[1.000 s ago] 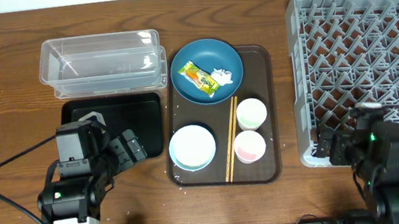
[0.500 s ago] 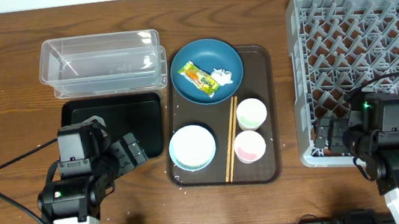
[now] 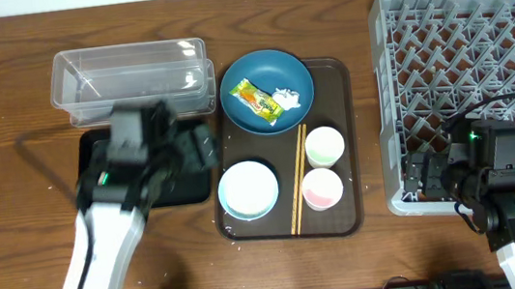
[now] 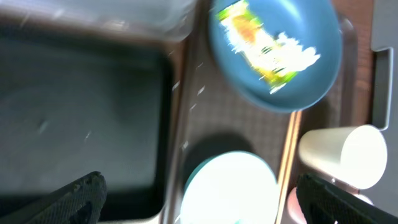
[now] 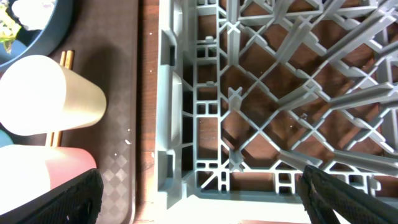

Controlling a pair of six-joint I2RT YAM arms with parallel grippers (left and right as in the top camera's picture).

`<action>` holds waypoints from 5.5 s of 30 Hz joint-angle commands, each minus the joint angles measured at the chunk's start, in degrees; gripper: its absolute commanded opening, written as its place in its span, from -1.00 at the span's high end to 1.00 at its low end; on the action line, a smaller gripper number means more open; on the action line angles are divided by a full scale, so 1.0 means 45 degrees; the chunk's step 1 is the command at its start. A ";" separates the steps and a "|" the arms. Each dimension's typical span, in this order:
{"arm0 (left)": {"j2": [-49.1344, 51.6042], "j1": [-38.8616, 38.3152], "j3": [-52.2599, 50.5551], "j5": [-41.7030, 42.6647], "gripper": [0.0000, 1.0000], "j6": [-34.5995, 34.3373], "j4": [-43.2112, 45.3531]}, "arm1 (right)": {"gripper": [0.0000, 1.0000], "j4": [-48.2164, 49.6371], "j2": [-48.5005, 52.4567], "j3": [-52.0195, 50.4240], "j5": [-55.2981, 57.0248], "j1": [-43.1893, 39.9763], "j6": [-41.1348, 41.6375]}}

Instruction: Sort waste into correct bins and load items into the dishwasher rack

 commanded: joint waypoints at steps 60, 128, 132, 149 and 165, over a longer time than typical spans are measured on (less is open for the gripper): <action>0.8024 -0.2749 0.4920 -0.1195 -0.25 0.0452 0.3444 | -0.99 -0.0107 -0.0024 0.0316 -0.0282 0.0155 0.0189; 0.6538 0.0699 0.4896 -0.0321 -0.33 0.0597 0.3133 | -0.99 -0.0053 -0.0024 0.0316 -0.0277 0.0155 0.0185; 0.6708 -0.0389 0.4877 0.0151 -0.35 0.0602 0.3118 | -0.99 -0.0053 -0.0024 0.0316 -0.0277 0.0155 0.0185; 1.0161 -0.3419 0.4629 0.0155 -0.55 0.0593 0.5387 | -0.99 -0.0199 -0.0015 0.0316 -0.0291 0.0155 0.0189; 1.0763 -0.3818 0.4634 0.0151 0.88 0.0597 0.5629 | -0.98 -0.0199 -0.0015 0.0316 -0.0369 0.0155 0.0189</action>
